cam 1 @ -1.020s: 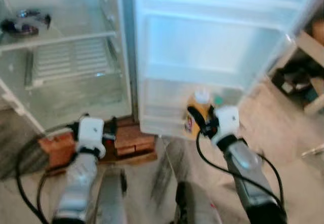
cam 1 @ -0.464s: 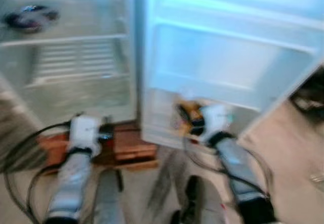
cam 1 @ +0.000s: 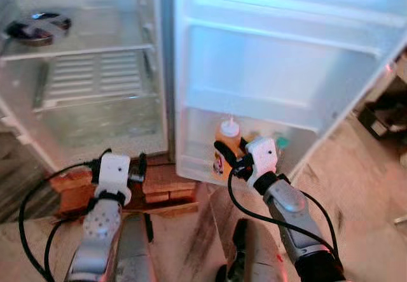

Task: Restocking fridge

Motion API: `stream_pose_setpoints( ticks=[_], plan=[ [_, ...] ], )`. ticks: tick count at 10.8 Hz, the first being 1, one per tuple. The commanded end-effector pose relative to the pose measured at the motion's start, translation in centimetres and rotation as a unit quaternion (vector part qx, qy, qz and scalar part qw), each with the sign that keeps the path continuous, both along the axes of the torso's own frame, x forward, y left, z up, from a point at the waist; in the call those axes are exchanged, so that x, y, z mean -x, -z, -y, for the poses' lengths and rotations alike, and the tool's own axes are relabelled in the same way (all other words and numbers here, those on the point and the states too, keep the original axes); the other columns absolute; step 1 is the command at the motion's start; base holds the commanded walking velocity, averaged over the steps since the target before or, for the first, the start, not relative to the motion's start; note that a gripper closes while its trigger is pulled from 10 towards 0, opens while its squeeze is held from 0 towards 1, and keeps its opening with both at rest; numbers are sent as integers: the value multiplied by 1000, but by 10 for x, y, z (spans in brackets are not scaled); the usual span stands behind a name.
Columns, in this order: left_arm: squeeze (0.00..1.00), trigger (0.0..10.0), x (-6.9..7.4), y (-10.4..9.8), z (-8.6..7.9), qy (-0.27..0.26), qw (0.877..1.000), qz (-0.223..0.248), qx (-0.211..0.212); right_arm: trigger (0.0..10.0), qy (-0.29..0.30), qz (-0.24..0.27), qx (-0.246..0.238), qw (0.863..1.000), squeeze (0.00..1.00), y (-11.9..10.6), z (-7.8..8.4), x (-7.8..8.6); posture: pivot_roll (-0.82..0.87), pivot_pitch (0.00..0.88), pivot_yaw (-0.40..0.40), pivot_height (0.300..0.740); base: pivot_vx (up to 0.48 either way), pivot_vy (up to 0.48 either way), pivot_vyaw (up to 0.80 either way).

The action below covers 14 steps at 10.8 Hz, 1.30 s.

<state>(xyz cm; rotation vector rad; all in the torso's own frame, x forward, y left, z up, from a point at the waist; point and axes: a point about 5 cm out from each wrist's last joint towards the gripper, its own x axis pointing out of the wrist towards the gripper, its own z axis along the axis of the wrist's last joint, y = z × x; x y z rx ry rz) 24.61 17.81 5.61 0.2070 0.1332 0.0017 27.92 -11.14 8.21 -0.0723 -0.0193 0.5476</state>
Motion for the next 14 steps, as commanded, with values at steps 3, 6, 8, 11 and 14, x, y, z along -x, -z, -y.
stream_pose_setpoints(
  ticks=[3,6,8,11,14],
  plan=[
    [0,10000,6,7,3,0,1000,-17,5,10000,-5,6,15,1000,0,2,-3,-1,177,99,-108,505,0,0,0],
    [0,10000,16,0,-3,-8,1000,-18,17,10000,13,33,19,999,0,-8,-20,-23,183,160,-110,505,0,0,0],
    [0,10000,25,-9,-6,-12,1000,-13,11,10000,38,72,27,996,0,-26,-38,-46,199,237,-111,505,0,0,0],
    [0,10000,34,-32,-4,-17,1000,22,14,10000,86,128,83,985,0,-46,-37,-73,247,286,-123,505,0,0,0],
    [0,10000,45,-35,-7,-27,999,13,13,10000,105,140,159,972,0,-36,-27,-78,274,303,-131,505,0,0,0]
  ],
)
